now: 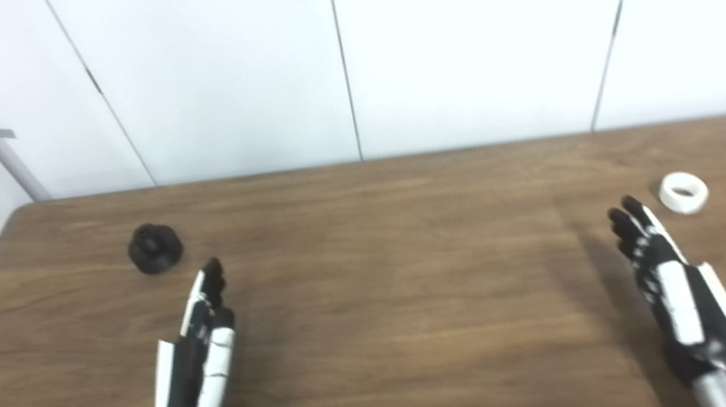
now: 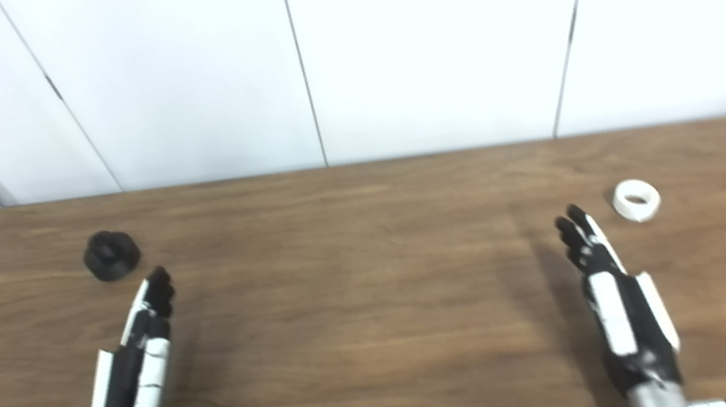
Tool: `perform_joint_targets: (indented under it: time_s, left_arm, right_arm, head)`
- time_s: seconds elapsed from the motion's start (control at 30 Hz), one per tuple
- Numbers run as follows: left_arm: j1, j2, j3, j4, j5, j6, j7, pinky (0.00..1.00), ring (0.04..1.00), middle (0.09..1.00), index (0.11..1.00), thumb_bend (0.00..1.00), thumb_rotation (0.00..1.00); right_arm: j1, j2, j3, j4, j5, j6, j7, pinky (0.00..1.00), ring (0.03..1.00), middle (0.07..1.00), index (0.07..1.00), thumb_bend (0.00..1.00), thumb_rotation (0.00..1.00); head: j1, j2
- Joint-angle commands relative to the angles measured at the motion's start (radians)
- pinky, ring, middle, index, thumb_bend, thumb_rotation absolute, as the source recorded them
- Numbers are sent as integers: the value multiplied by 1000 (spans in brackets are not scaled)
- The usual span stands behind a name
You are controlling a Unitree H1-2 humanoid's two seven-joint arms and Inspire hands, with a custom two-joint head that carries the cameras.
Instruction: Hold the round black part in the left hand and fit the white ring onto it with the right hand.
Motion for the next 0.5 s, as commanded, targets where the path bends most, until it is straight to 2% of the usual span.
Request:
perform_joint_targets:
  time_s: [0.0, 0.17, 0.27, 0.47]
  left_arm:
    - [47, -29, -26, 35, 14, -9, 11, 1000, 984, 978, 987, 474, 828]
    - [46, -47, -41, 39, 34, -5, 19, 1000, 988, 983, 991, 458, 788]
    - [41, -56, -48, 59, 49, -19, 24, 1000, 991, 983, 993, 509, 783]
    - [34, -70, -54, 81, 63, -26, 28, 1000, 996, 983, 990, 537, 766]
  right_arm:
    - [16, -11, -9, 54, 13, -50, 13, 983, 959, 934, 956, 561, 1000]
    - [16, -33, -17, 88, 39, -66, 35, 1000, 985, 952, 975, 572, 1000]
    - [13, -42, -25, 101, 62, -69, 49, 1000, 996, 962, 985, 545, 1000]
    - [1, -54, -31, 131, 82, -91, 69, 1000, 1000, 972, 1000, 521, 1000]
  head:
    - [6, -1]
    - [86, -31]
    - [113, -45]
    - [136, -48]
